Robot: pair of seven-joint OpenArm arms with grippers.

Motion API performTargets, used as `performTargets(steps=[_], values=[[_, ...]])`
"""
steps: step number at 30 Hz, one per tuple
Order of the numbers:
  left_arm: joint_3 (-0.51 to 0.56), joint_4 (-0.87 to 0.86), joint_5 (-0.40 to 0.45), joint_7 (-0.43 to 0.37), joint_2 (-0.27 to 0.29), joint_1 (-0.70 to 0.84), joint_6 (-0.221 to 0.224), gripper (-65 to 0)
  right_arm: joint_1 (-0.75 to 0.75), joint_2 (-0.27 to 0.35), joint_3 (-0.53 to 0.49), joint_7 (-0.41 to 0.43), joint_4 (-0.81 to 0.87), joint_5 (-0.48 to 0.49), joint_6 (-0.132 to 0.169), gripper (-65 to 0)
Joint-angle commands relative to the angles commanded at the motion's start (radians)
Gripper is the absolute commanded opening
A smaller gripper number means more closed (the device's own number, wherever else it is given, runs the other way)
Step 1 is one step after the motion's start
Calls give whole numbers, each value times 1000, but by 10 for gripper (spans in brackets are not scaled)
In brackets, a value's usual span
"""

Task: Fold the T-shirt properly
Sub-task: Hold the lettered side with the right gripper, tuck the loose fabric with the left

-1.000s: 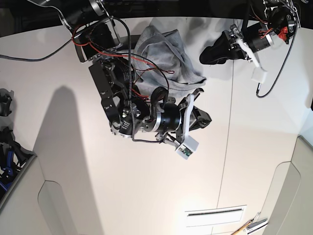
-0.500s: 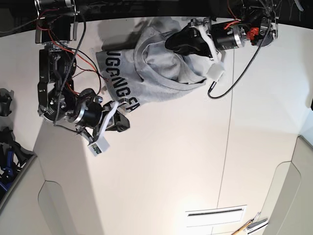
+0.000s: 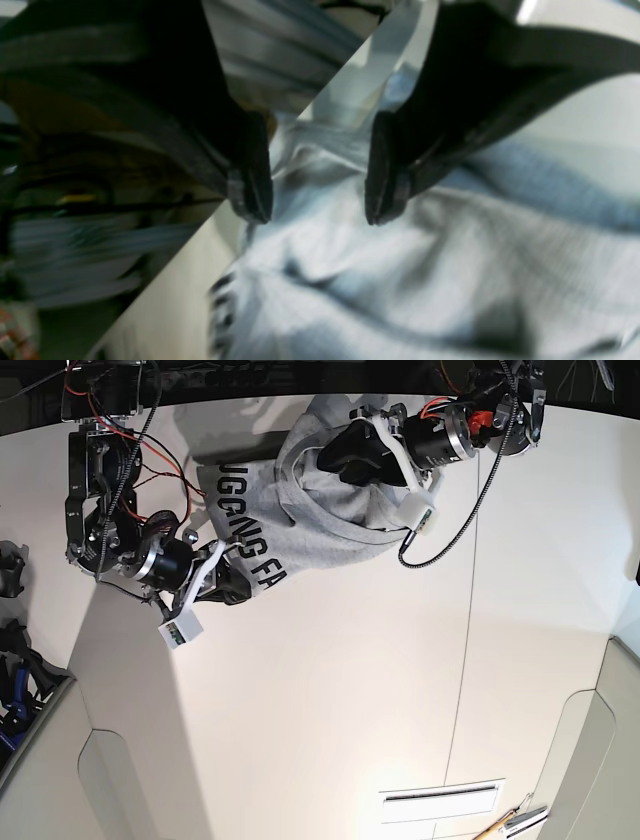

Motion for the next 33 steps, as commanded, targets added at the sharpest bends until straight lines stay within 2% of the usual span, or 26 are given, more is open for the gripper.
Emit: performTargets(steps=[3, 6, 12, 15, 19, 24, 29, 33], values=[[0, 0, 68, 15, 0, 2, 0, -319, 1, 0, -2, 2, -13, -1, 0, -650], [0, 0, 69, 84, 0, 5, 0, -319, 0, 0, -2, 6, -40, -4, 0, -650], [-4, 3, 69, 94, -1, 7, 0, -319, 1, 0, -2, 25, -146, -3, 0, -650], [-4, 3, 70, 136, -1, 9, 0, -319, 1, 0, -2, 37, -179, -3, 8, -650], [-4, 3, 78, 138, -26, 36, 0, -319, 2, 0, -2, 46, -182, -3, 8, -650], [-4, 3, 174, 87, -78, 48, 0, -319, 1, 1, -2, 51, -181, -4, 8, -650], [-4, 3, 90, 70, -95, 49, 6, -319, 1, 0, -2, 55, -181, -4, 8, -650], [-4, 3, -57, 88, -95, 49, 6, -319, 1, 1, -2, 55, -181, -4, 8, -650]])
